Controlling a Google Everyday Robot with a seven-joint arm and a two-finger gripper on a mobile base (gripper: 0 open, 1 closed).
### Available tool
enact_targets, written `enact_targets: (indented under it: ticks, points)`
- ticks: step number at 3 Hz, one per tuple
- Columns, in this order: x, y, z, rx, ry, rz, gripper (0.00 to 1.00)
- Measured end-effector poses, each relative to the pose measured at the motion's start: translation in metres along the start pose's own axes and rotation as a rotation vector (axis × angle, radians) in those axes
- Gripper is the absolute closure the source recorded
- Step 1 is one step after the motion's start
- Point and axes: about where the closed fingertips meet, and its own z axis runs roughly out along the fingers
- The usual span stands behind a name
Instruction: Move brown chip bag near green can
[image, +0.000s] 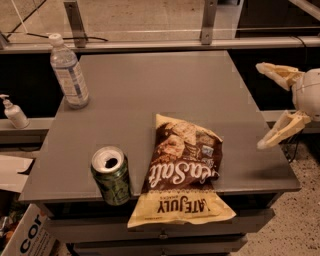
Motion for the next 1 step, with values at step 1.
enact_targets:
  ticks: [1]
  points:
    - [-0.0035,-0.0082,-0.0065,0.020,0.001,-0.011,0.00]
